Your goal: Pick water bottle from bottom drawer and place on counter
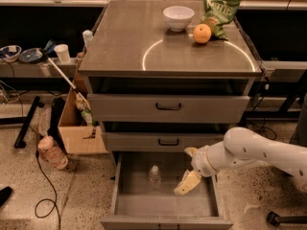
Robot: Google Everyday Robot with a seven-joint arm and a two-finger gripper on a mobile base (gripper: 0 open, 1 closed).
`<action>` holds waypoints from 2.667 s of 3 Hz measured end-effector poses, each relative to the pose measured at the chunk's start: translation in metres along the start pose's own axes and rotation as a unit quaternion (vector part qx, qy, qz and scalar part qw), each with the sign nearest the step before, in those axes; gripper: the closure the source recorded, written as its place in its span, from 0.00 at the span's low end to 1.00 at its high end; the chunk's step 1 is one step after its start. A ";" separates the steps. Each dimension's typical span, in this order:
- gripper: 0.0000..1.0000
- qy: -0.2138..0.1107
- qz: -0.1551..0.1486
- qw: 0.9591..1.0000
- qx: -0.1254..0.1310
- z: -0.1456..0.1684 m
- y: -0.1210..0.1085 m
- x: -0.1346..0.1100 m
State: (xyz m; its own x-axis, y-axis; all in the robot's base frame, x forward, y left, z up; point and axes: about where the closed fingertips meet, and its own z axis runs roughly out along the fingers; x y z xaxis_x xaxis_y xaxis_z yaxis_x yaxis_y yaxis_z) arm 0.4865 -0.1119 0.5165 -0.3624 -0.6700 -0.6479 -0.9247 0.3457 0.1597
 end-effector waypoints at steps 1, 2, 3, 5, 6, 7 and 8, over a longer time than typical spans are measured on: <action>0.00 -0.002 -0.006 1.000 -0.001 0.018 -0.007 0.002; 0.00 -0.003 -0.009 1.000 -0.002 0.038 -0.017 0.002; 0.00 -0.001 -0.009 1.000 -0.007 0.057 -0.027 0.001; 0.00 0.002 -0.003 1.000 -0.009 0.089 -0.041 0.007; 0.00 0.003 0.003 1.000 -0.003 0.101 -0.044 0.015; 0.00 0.007 0.011 1.000 0.006 0.118 -0.047 0.026; 0.00 0.010 0.016 1.000 0.014 0.128 -0.049 0.031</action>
Offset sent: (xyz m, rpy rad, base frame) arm 0.0339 0.0264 -0.0510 0.0050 -0.0174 0.0152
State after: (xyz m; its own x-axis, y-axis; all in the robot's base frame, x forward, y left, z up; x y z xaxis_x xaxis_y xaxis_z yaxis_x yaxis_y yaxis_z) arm 0.5358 -0.0657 0.3930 -0.3943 -0.6712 -0.6276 -0.9091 0.3848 0.1597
